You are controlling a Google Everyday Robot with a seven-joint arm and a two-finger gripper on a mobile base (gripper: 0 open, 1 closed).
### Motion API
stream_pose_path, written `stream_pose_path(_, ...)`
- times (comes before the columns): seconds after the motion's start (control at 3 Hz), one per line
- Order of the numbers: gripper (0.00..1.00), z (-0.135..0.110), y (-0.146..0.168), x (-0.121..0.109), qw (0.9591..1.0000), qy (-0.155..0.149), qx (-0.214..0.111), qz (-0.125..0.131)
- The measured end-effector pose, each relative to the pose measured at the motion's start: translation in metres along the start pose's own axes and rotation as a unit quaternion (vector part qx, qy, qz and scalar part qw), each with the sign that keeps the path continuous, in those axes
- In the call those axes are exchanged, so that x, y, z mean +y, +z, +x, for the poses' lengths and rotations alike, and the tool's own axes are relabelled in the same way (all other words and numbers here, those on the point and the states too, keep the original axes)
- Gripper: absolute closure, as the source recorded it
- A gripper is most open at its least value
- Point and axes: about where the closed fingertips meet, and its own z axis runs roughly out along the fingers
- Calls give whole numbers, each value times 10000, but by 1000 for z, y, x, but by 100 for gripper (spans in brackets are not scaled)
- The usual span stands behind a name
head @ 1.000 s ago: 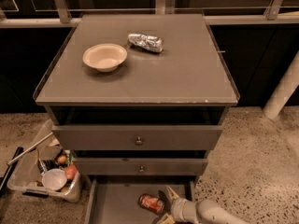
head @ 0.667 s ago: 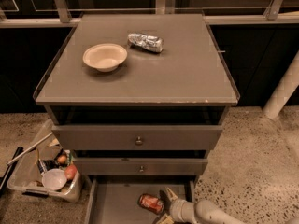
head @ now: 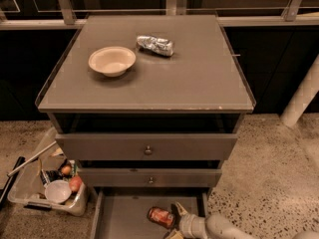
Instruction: Pick coke can from bottom drawer and place on counter
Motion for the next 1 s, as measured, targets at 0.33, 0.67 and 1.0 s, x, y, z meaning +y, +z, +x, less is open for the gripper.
stream_pose_path(0.33, 0, 2, 11, 2, 9997, 189, -114, -128)
stream_pose_path(0.67, 17, 2, 11, 2, 9996, 199, -122, -138)
stream_pose_path(1.0, 41, 2, 11, 2, 9996, 200, -122, -138)
